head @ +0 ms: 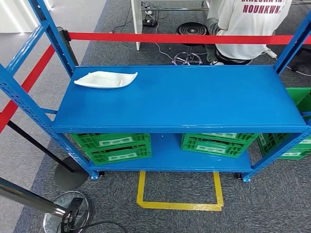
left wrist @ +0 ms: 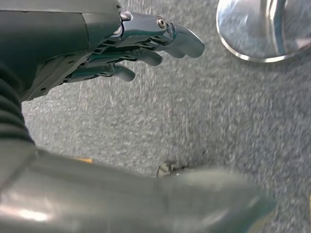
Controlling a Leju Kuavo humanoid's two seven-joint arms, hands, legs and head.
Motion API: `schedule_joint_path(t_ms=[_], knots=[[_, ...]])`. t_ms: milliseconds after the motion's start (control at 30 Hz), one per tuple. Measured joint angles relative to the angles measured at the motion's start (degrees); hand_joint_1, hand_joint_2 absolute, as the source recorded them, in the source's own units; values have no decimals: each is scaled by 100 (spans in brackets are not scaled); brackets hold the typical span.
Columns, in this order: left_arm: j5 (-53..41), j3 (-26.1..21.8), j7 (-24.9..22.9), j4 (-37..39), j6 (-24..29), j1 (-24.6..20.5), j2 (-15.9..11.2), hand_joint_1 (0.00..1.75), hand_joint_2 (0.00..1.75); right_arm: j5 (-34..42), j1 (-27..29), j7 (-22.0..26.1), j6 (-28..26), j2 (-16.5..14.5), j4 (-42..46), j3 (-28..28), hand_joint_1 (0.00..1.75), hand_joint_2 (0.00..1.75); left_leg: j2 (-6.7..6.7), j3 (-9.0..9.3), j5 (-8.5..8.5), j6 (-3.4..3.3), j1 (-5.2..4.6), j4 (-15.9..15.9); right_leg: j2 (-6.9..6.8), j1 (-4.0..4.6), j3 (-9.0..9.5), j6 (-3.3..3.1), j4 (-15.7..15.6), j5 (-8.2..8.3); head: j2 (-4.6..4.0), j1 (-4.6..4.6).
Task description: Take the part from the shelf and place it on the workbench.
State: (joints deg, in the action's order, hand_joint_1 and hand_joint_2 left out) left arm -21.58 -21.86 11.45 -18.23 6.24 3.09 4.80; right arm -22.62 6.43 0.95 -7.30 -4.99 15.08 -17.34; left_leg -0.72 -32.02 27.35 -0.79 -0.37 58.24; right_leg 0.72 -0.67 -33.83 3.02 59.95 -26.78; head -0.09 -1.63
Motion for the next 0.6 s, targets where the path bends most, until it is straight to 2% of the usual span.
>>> schedule_joint_path(t_ms=[100, 200, 600], knots=[[327, 306, -166, -41, -92, 86, -62, 0, 0, 339, 10, -18, 109, 65, 51, 236, 0, 0, -1, -1, -5, 58, 16, -12, -7, 15, 0, -30, 1, -5, 0, 3], [672, 619, -343, -73, -189, 178, -123, 0, 0, 702, 47, -30, 222, 140, 136, 478, 0, 0, -1, -1, -5, 82, 23, -14, -7, 19, 2, -40, 1, -4, 0, 4], [1955, 1689, -1002, -192, -549, 501, -364, 0, 0, 2059, 181, -78, 648, 349, 495, 1314, 0, 0, -1, -2, -5, 82, 12, -11, -7, 13, 10, -41, -13, 5, 0, 4]])
